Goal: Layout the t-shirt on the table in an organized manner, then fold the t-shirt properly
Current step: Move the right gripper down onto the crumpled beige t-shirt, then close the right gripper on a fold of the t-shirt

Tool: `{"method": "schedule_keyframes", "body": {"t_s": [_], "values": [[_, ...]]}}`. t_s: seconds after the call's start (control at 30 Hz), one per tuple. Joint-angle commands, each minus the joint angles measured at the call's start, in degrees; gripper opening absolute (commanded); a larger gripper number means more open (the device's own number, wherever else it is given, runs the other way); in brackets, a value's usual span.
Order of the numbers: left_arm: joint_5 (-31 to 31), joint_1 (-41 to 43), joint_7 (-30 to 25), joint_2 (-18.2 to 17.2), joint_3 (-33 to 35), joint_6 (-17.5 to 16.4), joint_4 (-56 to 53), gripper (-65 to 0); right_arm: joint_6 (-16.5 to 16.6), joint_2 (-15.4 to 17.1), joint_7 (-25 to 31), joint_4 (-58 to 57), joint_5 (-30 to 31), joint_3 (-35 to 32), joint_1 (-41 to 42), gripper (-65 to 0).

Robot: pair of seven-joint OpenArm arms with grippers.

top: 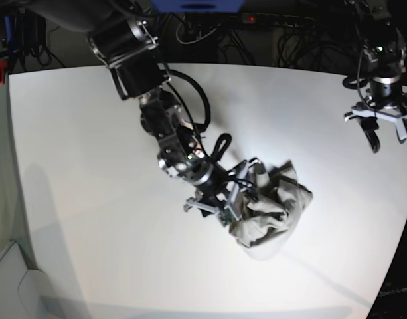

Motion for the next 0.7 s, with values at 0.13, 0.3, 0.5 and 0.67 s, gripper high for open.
{"method": "schedule_keyframes", "body": {"t_s": [0.13, 0.3, 0.5, 0.67], "values": [[0.15, 0.04, -1.65, -0.47, -0.27, -0.06, 0.99, -27.0, 1.07, -0.62, 4.39, -4.33, 0.54, -0.36, 3.36, -28.6], [0.15, 0.04, -1.65, -0.47, -0.27, -0.06, 0.99, -27.0, 1.07, -0.62, 5.88, -4.77, 0.54, -0.45, 3.1, -28.6], [0.06, -0.05, -1.65, -0.47, -0.27, -0.06, 0.99, -27.0, 1.25, -0.62, 5.88, -4.77, 0.54, -0.8, 3.19, -28.5], [0.15, -0.13, -1.65, -0.47, -0.27, -0.06, 0.99, -27.0, 1.25, -0.62, 5.88, -4.77, 0.54, -6.6, 3.19, -28.5]]}}
